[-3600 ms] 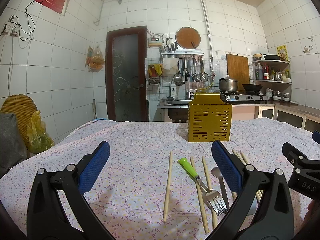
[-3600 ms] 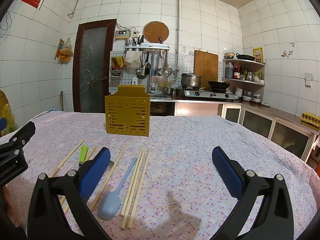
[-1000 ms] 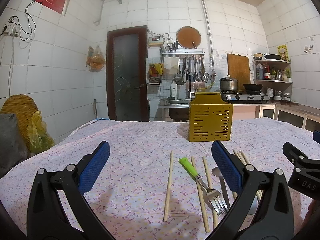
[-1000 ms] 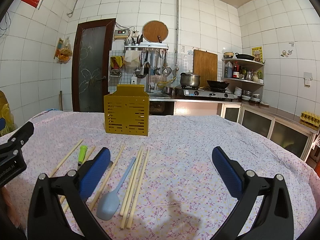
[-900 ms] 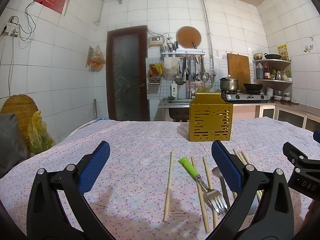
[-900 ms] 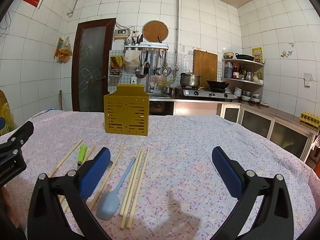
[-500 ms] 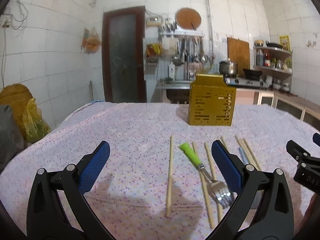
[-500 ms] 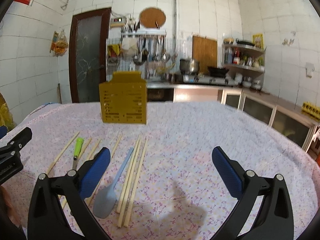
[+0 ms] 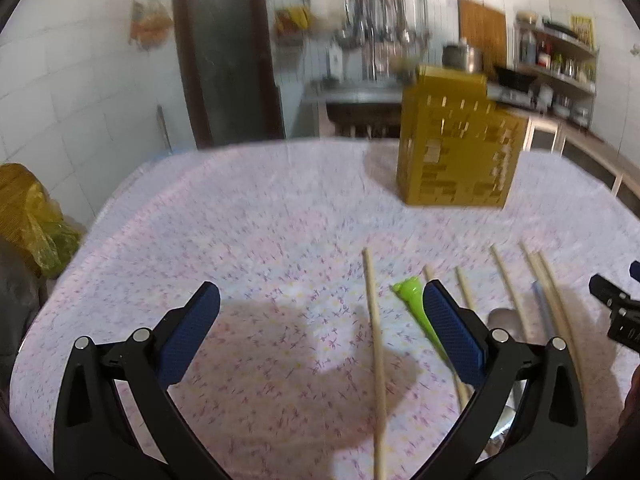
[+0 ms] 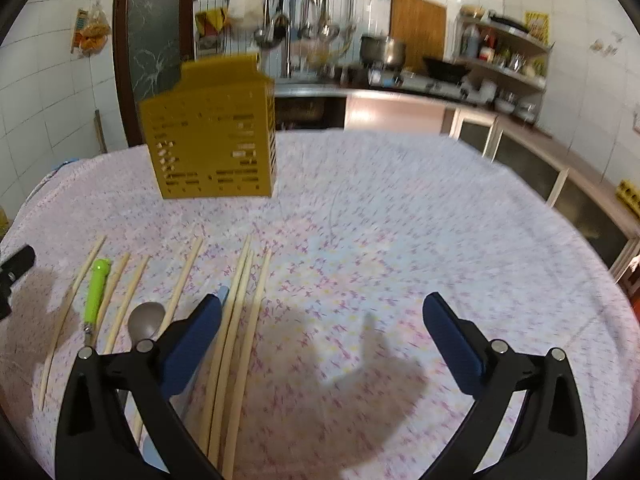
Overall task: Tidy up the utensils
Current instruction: 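Grasp a wooden chopstick with the left tool while the right tool grasps another chopstick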
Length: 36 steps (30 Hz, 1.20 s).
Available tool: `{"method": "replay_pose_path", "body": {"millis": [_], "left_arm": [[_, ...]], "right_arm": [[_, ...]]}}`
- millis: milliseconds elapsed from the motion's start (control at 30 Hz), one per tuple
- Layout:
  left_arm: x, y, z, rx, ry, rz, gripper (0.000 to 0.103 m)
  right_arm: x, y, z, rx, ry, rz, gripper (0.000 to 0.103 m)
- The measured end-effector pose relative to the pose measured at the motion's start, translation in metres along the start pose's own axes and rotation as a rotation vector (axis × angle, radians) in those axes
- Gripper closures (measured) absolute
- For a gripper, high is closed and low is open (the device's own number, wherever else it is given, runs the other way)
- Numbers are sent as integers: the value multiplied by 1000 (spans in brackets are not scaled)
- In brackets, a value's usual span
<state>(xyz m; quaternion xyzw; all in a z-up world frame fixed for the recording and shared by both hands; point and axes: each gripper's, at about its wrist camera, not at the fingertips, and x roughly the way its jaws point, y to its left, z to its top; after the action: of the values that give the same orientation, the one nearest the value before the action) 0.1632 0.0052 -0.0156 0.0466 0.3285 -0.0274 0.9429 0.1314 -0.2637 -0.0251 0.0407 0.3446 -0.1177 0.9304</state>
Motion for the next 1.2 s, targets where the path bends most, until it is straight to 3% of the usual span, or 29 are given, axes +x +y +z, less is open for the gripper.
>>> {"method": "replay_pose_path", "body": {"millis": [67,200,367,500,667,1000,1200], "left_arm": [[23,1,-1,-8,71,-13,5],[45,0,-4,-17,137,-19,7],[60,-4,-5,1,167,-10,9],[74,-3,-8,-13,223,-45,21],[79,-6,-4,-10,231,-48,23],[89,-6,6,-19,259,-88,48],[91,-13,10,10,276,-77,68]], "right_arm": [[12,1,2,1,34,-7,16],[26,4,4,7,70,-2,17],[40,14,3,-11,111,-15,22],[47,14,5,-12,142,-17,27],[51,20,6,-4,164,-25,36],[51,38,8,5,161,-19,66],[53,39,11,21,164,-14,66]]}}
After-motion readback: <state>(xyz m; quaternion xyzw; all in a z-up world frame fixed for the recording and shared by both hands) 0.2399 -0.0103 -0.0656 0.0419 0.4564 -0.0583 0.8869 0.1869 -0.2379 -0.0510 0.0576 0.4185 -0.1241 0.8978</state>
